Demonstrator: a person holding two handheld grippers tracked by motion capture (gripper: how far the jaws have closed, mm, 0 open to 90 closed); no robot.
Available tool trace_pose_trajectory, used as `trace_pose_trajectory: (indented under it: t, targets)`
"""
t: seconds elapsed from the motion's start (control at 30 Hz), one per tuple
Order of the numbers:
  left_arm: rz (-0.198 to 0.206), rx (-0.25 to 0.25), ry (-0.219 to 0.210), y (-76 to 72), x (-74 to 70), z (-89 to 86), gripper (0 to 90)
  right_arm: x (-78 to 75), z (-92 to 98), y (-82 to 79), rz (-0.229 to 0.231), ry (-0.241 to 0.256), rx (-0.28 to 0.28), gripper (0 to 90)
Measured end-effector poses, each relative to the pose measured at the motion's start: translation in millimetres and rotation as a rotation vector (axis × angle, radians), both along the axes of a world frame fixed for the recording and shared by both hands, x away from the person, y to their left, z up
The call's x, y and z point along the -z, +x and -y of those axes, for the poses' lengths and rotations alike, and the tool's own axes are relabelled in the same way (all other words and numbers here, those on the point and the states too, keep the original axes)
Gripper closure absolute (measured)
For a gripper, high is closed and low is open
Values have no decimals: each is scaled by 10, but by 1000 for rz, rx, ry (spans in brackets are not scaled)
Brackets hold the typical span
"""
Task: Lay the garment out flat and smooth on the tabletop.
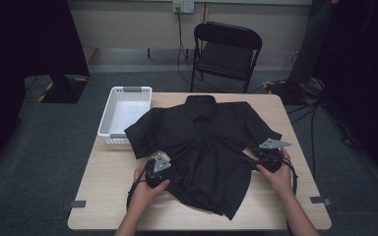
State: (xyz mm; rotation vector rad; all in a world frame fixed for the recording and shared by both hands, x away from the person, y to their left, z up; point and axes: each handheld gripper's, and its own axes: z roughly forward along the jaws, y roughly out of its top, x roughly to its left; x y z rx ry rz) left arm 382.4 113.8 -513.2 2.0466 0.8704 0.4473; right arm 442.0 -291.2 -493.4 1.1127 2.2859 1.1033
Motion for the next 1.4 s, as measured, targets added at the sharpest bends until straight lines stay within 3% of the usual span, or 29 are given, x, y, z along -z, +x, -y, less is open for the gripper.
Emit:
trace_pose_trajectory:
  t: [0.2, 0.37, 0.47, 0.73, 0.83, 1.03, 1.1, 1.23, 1.33, 1.4]
  targets:
    - [0, 0, 0, 0, 0, 0, 152, 25, -138, 130, -38, -38, -12, 492]
    - [0, 0, 0, 0, 0, 0, 152, -19, -134, 101, -70, -48, -36, 792]
    - [0, 0, 0, 0, 0, 0, 152, -68, -120, 14, -57, -56, -61, 889]
    - [0, 0, 0, 0, 0, -1, 152, -179, -118, -333, -46, -86, -117, 900]
    - [0, 0, 0, 0, 0, -1, 152, -205, -75, -499, -46, -47, -116, 900]
    - [0, 2, -2, 2, 1, -3, 152, -166, 90, -850, -68, -24, -112, 900]
    - [1, 5, -1, 1, 1, -6, 152, -138, 166, -965, -88, 15, -111, 899]
    - [1, 6, -1, 1, 1, -7, 152, -106, 285, -1169, -111, 80, -98, 810]
    - [1, 6, -2, 1, 1, -7, 152, -122, 304, -1210, -85, 77, -59, 654]
    - [1, 6, -1, 2, 1, -7, 152, -163, 281, -1155, -55, 83, -56, 644]
